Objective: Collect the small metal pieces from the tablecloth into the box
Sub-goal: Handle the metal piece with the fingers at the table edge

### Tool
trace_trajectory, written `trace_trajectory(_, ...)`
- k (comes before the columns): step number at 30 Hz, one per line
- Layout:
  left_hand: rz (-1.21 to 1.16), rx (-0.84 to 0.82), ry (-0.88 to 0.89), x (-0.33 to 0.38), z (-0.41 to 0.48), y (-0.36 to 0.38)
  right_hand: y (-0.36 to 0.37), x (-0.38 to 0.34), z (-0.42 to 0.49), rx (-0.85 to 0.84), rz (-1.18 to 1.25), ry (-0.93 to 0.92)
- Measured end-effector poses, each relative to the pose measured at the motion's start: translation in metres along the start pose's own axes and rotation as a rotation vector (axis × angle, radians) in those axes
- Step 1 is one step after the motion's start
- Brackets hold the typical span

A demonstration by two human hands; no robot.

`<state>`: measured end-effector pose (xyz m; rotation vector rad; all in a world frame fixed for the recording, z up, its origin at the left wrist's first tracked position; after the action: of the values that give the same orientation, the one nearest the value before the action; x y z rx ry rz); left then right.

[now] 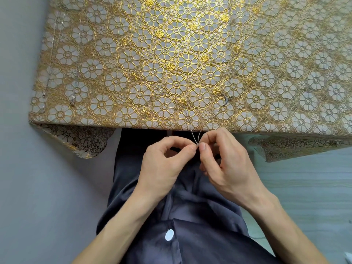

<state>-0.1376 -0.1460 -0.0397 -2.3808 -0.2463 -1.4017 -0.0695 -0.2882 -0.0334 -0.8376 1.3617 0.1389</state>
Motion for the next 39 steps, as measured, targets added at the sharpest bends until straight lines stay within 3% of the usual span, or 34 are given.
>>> trace_trajectory(12, 0.289, -0.025, 0.192, 0.015, 0.003, -0.015, -0.006, -0.003, 0.002, -0.07, -0.14, -0.11)
trace_trajectory(22, 0.378, -0.064, 0.234, 0.023, 0.005, -0.02, -0.011, -0.005, 0.007, -0.147, -0.206, -0.125)
trace_trajectory(28, 0.345, -0.114, 0.18, 0.024, 0.007, -0.02, -0.011, -0.004, 0.007, -0.166, -0.199, -0.135)
trace_trajectory(35, 0.18, -0.075, 0.109, 0.019, 0.01, -0.015, -0.005, -0.005, 0.007, -0.021, -0.192, -0.123)
trace_trajectory(39, 0.173, -0.077, 0.124, 0.017, 0.01, -0.016, -0.005, -0.003, 0.009, -0.022, -0.175, -0.137)
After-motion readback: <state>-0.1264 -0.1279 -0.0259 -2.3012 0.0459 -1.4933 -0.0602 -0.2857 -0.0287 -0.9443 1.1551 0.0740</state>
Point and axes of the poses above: each hand's wrist, its own z-axis towards the middle knuckle, its own y-axis out of the palm, x = y × z, the point moved 1 cm from there along z, towards the middle knuckle, and after that the axes turned 8 degrees about z, right-handed, at the moved point
